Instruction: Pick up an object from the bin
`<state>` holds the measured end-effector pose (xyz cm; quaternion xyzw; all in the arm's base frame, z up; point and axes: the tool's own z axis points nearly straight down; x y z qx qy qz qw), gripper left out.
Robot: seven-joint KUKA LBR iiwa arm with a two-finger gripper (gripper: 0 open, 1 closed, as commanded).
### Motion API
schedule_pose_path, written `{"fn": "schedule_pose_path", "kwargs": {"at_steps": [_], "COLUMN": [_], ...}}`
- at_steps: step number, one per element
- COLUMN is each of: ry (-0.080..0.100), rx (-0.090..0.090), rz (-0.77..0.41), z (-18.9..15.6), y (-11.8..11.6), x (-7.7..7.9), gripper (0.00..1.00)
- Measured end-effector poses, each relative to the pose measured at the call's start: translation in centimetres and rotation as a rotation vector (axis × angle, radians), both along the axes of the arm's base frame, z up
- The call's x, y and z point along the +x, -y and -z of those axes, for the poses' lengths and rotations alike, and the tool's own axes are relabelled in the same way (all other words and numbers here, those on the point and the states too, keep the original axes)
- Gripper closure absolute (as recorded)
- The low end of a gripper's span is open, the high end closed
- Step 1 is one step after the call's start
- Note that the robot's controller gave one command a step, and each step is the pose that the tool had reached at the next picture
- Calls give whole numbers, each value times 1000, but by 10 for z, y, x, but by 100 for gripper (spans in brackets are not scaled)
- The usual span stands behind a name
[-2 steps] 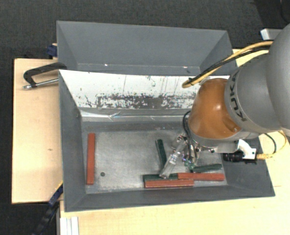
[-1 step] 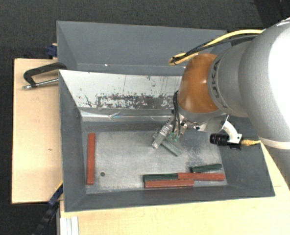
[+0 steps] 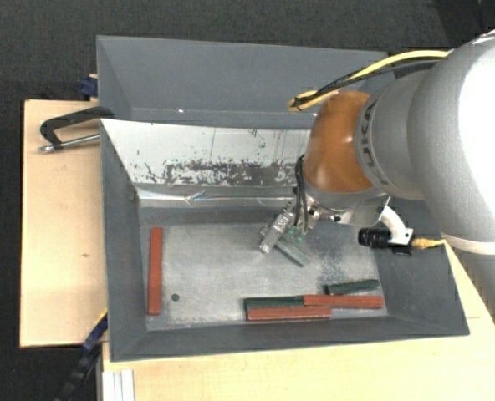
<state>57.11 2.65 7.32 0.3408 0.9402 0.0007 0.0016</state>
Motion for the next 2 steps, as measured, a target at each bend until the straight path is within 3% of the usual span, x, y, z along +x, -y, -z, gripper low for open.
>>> {"fn": "schedule_pose_path", "kwargs": {"at_steps": [1,2], "ry": [-7,6], "rx": [0,0], "rz": [-1,17], "z": [-48,-81], "y": [6,-9], "x": [-1,17], "gripper": [100,100]}}
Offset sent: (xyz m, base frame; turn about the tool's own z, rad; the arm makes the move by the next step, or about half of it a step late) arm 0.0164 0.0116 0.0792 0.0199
